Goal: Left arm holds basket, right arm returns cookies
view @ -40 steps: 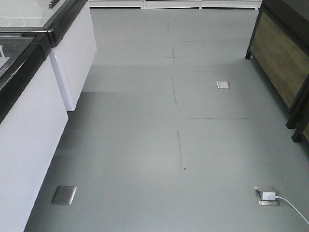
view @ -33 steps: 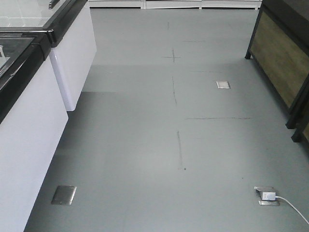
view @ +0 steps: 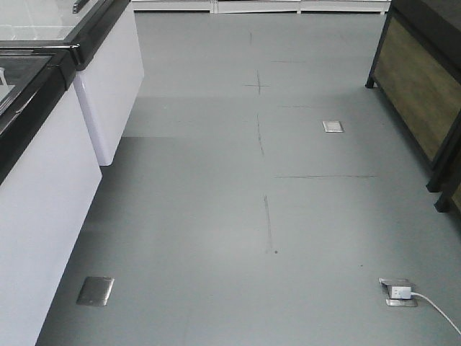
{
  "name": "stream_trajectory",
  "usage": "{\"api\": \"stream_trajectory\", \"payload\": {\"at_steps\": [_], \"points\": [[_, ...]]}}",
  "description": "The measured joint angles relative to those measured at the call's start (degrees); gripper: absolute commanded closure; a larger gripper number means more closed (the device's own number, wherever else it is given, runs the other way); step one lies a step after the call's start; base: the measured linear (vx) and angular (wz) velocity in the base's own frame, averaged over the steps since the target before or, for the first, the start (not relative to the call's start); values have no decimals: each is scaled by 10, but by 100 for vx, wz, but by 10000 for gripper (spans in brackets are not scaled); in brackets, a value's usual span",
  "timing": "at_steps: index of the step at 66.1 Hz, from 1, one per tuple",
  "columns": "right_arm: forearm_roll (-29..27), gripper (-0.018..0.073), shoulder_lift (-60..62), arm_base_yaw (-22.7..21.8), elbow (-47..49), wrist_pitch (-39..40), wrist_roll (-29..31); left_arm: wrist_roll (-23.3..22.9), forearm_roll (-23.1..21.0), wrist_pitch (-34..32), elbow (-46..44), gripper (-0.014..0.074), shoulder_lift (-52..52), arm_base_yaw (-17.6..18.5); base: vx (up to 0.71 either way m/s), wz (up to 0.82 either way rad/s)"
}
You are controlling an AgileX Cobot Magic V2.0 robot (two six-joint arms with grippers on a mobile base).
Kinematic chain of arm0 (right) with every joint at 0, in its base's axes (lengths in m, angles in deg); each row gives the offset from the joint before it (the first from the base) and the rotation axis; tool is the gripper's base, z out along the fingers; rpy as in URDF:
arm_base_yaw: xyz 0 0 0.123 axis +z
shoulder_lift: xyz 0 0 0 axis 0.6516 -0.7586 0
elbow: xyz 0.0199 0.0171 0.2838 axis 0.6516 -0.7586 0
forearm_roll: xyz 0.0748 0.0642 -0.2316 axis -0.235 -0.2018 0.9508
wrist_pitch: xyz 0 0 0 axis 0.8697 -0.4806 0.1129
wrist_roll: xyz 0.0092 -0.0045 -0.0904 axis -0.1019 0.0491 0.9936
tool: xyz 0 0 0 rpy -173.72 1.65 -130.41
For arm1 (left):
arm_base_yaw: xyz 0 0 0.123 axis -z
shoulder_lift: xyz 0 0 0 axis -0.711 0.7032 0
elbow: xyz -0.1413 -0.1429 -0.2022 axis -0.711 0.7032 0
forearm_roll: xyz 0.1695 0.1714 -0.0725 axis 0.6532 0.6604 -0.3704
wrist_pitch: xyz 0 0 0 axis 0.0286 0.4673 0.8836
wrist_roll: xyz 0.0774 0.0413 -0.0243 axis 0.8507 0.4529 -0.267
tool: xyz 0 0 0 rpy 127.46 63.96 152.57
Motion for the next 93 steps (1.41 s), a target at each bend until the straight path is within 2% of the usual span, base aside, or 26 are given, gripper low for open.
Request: {"api": "stream_trajectory", "payload": {"at_steps": [50,71,93], "points": [[0,562,0,0,0,0,0,0,0,-1,0,602,0,0,0,0],[0,562,0,0,0,0,0,0,0,-48,-3,602,0,0,0,0],[0,562,0,0,0,0,0,-1,0,-47,-23,602,0,0,0,0]]}}
